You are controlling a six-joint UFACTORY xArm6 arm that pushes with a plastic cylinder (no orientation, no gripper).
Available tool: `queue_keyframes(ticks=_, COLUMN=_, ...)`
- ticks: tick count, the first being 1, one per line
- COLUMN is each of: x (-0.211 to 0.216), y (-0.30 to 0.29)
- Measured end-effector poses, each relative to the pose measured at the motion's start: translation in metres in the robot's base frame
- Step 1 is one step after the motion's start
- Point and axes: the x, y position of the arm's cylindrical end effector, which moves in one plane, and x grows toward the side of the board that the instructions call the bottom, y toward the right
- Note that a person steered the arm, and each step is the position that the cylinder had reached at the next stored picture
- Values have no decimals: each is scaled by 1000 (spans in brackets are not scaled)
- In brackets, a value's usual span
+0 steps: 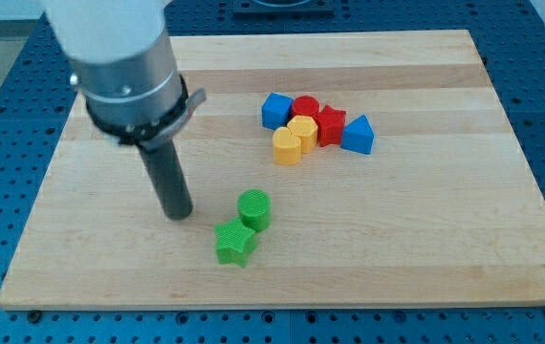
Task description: Push the green star up
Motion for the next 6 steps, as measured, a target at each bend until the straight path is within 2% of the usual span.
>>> queue_keyframes(ticks=1, x=40, y=0)
queue_keyframes(ticks=2, x=52, y=19)
queue_keyframes(ticks=4, x=44, y=75)
queue_keyframes(ticks=6, x=11, y=97)
